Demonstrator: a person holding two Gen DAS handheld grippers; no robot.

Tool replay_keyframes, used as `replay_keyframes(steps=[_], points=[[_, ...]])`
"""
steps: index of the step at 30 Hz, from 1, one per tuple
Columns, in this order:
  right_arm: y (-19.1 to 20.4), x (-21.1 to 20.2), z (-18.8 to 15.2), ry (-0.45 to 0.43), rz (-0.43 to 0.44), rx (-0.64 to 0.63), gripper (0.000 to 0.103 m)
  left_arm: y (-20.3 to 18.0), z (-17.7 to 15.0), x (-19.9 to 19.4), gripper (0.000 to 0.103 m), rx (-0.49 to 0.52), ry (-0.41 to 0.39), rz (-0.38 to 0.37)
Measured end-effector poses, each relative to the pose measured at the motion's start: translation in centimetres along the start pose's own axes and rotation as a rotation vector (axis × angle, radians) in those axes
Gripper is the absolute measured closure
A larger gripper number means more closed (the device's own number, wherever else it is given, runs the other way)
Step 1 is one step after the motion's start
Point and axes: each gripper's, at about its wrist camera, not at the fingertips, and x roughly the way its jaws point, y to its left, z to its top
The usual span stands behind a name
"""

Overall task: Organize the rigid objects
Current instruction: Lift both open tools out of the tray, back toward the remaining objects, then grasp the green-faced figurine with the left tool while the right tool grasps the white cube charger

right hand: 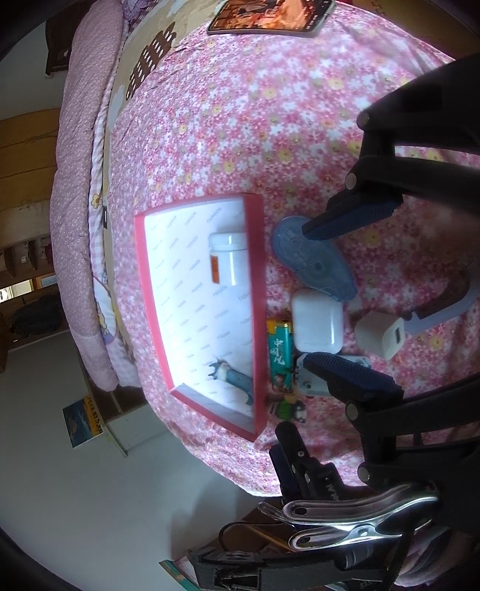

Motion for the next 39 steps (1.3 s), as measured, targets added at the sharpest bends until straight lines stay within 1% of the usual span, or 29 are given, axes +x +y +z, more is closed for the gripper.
replay_keyframes(steps=[7, 13, 21, 26, 27, 29, 33, 35, 39], points=[[-0.4, -0.9, -1.5, 0.019, -0.008, -0.014, 0.038, 0.3, -1.2, 0.1, 0.054, -0.002, 0.022, 0.008], [-0.3, -0.8, -2.7, 0.05, -0.007, -0.014, 0.038, 0.6, -2.0, 0.2, 0.054, -0.01, 0.039, 0.007], [1.6, 0.3, -3.6, 0.083, 0.052, -0.068, 0.038, 1.8, -2.8, 0.1, 0.054, -0.033, 0.047, 0.021], [2.8, 0.9, -3.9, 0.092, 0.061, -0.115, 0.039, 2.4, -2.9, 0.4, 0.054, -0.057, 0.054, 0.024], [2.9, 1.0, -3.9, 0.087, 0.058, -0.122, 0.041, 2.5, -2.9, 0.5, 0.054, -0.061, 0.056, 0.023], [3.0, 1.2, -3.9, 0.087, 0.055, -0.128, 0.05, 2.5, -2.9, 0.7, 0.054, -0.062, 0.057, 0.021], [3.0, 1.8, -4.2, 0.097, 0.043, -0.143, 0.055, 2.1, -2.7, 1.1, 0.054, -0.052, 0.056, 0.018], [2.9, 2.1, -4.3, 0.102, 0.034, -0.15, 0.059, 1.9, -2.4, 1.4, 0.054, -0.05, 0.054, 0.014], [2.5, 2.9, -4.4, 0.117, 0.032, -0.134, 0.063, 1.6, -1.6, 2.3, 0.054, -0.048, 0.044, 0.01]])
